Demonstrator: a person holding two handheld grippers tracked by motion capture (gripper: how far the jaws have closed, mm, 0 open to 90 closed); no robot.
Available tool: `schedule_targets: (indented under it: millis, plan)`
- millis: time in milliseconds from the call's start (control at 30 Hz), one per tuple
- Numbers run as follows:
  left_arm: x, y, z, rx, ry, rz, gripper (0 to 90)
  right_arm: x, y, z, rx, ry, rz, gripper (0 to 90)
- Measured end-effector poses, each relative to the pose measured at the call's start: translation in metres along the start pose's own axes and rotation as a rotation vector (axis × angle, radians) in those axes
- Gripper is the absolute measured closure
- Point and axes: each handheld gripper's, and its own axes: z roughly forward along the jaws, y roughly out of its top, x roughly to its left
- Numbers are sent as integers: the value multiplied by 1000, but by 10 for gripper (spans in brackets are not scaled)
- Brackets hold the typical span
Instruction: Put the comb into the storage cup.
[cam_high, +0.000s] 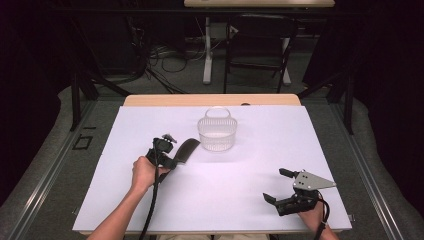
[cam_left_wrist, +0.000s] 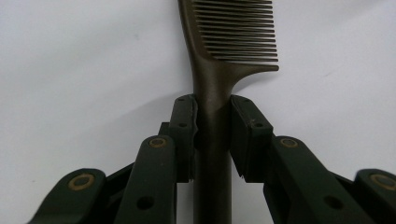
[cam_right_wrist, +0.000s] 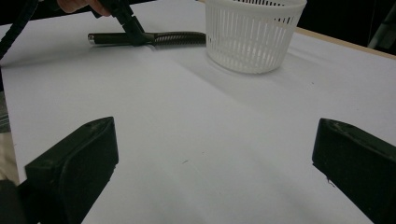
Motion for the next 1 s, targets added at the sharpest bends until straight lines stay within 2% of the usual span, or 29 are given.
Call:
schedule_targets:
  millis: [433,700,833,1000]
  plan:
    - [15,-14,-16,-129,-61,-49,721,-1,0,1,3,3,1,0]
    - [8,-20,-26,-223,-102,-23,722,0,0,2,2,2,6,0]
    - [6,-23,-30,-272,-99,-16,723,0,0,2,3,0,1,1]
    - [7,-27,-29,-297,-105,-25,723,-1,-1,3,10,-1,6,1]
